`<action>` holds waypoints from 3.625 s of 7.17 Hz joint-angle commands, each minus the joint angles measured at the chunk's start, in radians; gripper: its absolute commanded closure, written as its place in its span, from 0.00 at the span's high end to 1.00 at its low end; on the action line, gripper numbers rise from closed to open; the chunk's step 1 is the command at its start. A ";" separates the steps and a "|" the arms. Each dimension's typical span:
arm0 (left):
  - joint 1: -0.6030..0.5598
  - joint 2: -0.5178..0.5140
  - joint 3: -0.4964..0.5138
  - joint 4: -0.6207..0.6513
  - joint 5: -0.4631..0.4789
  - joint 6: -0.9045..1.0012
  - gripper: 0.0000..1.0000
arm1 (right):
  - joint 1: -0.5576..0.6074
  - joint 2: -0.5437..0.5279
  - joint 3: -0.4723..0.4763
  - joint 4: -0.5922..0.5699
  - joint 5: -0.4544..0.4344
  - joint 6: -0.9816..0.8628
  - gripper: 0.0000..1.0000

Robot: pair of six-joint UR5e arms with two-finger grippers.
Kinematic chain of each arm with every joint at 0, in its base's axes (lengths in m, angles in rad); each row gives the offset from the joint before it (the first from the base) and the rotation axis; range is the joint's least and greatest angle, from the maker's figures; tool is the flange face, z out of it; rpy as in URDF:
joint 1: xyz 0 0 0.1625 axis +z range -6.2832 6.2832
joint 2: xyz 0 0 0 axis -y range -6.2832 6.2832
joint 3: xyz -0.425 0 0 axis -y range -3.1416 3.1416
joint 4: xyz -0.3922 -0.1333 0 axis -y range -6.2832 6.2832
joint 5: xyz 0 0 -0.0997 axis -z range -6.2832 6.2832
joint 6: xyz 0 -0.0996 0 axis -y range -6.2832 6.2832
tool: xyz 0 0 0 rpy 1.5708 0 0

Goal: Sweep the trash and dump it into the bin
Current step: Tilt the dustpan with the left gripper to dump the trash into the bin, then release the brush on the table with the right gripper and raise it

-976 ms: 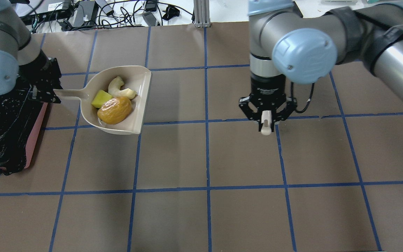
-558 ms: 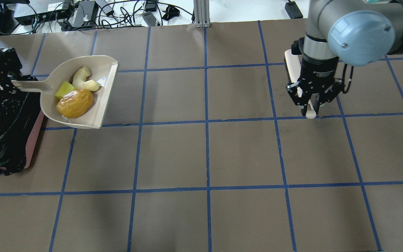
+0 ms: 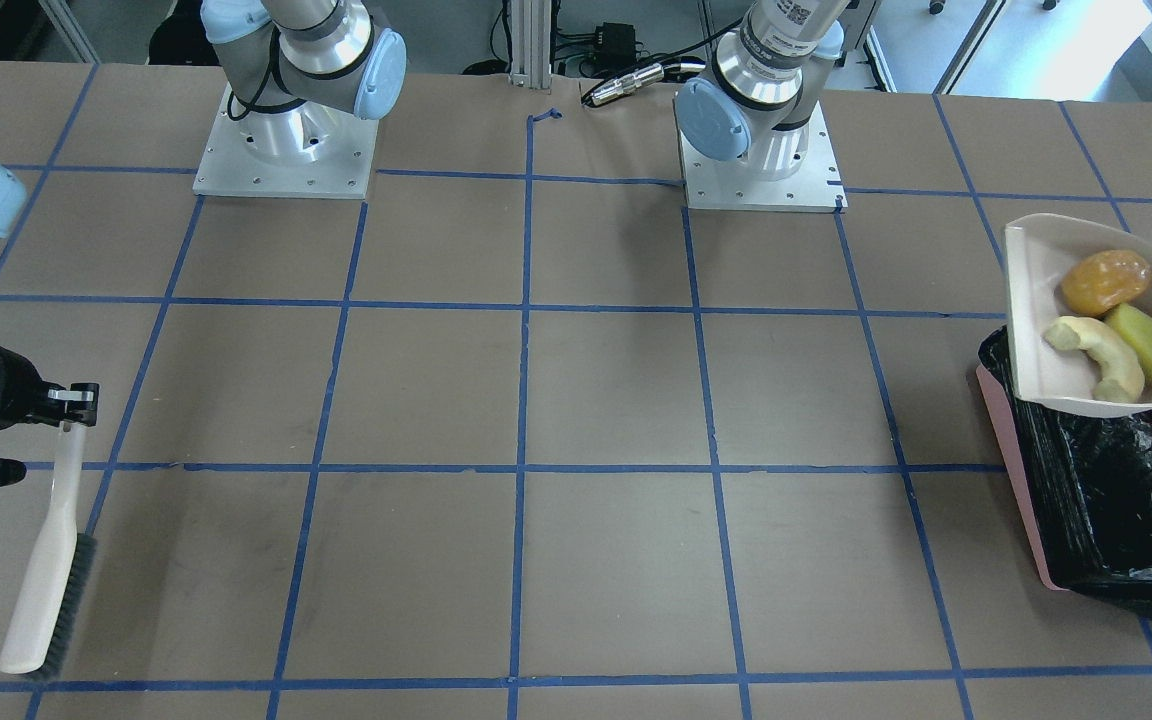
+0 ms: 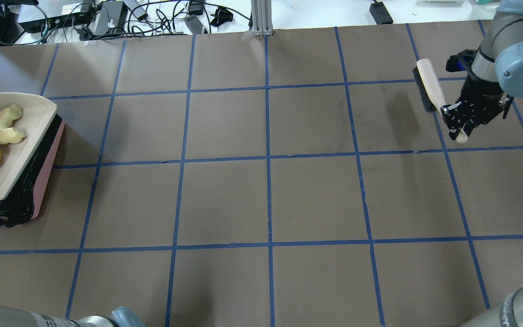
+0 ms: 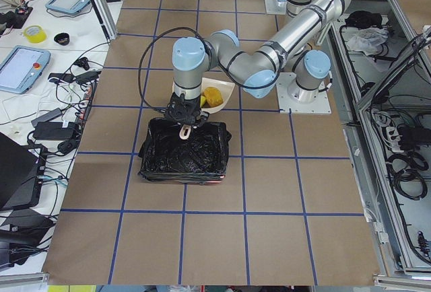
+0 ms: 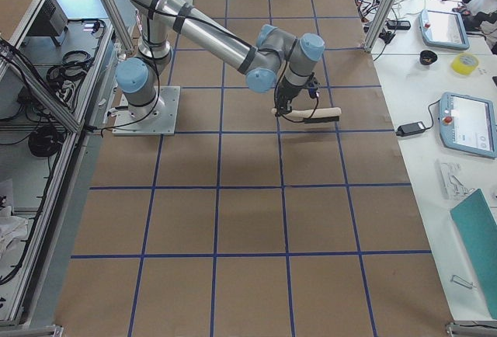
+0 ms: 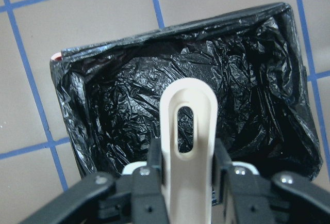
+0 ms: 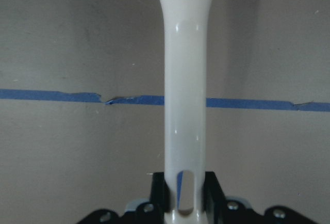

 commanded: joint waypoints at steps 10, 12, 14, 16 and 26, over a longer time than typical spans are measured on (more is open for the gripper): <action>0.061 -0.230 0.134 0.385 -0.566 0.464 0.00 | 0.000 -0.001 0.049 -0.061 0.000 0.026 0.00; 0.092 -0.215 0.121 0.382 -0.724 0.531 0.00 | 0.005 0.004 0.050 -0.064 -0.001 0.020 0.00; 0.096 -0.230 0.124 0.390 -0.803 0.577 0.00 | 0.005 0.008 0.049 -0.073 -0.003 0.021 0.08; 0.096 -0.236 0.124 0.394 -0.857 0.665 0.00 | 0.005 0.012 0.049 -0.078 -0.001 0.015 0.75; 0.129 -0.178 0.074 0.554 -1.040 0.672 0.00 | 0.122 -0.336 -0.261 0.359 0.082 0.150 0.98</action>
